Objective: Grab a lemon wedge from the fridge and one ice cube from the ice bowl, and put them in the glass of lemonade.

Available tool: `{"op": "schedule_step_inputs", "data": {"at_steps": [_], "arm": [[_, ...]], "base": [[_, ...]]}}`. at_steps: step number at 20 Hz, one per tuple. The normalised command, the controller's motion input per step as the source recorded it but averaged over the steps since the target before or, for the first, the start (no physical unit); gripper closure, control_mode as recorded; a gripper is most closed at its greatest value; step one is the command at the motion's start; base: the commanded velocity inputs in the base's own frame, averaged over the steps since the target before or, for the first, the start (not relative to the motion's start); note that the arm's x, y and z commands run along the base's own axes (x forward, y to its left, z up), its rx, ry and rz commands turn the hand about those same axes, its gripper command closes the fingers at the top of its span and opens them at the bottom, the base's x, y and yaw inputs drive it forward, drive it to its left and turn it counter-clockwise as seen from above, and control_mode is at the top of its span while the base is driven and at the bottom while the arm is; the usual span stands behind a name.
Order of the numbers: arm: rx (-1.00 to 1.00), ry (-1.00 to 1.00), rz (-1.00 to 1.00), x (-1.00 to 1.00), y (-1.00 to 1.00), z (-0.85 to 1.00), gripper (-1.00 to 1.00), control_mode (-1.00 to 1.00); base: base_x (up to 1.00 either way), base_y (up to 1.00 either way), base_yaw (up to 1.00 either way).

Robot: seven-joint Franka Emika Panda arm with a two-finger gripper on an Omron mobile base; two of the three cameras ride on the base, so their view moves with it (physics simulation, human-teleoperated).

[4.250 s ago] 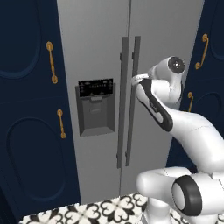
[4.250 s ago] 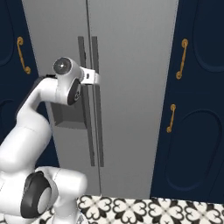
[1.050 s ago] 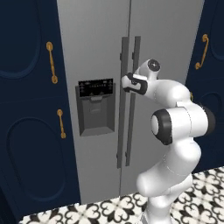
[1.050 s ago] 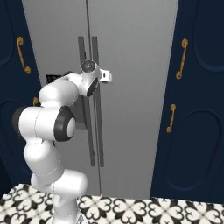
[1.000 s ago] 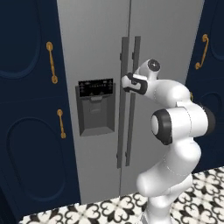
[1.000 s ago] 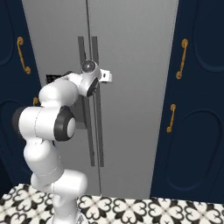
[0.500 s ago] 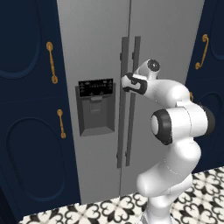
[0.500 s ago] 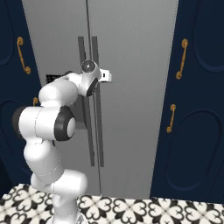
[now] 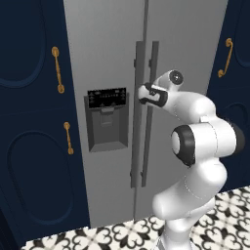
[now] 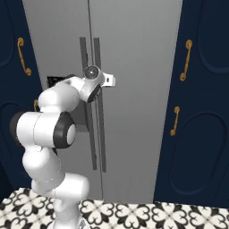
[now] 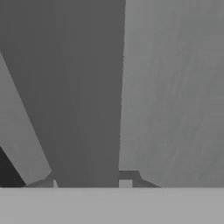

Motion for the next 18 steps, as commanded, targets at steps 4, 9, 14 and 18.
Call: {"op": "schedule_step_inputs", "data": {"at_steps": [4, 9, 14, 18], "arm": [[0.11, -0.08, -0.04, -0.65, -0.77, 0.08, 1.0, -1.0], [0.13, -0.01, -0.08, -0.85, -0.88, 0.3, 1.0, -1.0], [0.13, 0.0, -0.06, -0.92, -0.95, 0.66, 1.0, -1.0], [0.11, 0.04, -0.03, -0.8, -0.94, 0.67, 1.0, -1.0]], "base": [[0.0, 0.0, 0.0], [0.0, 0.0, 0.0], [0.0, 0.0, 0.0], [0.0, 0.0, 0.0]]}}
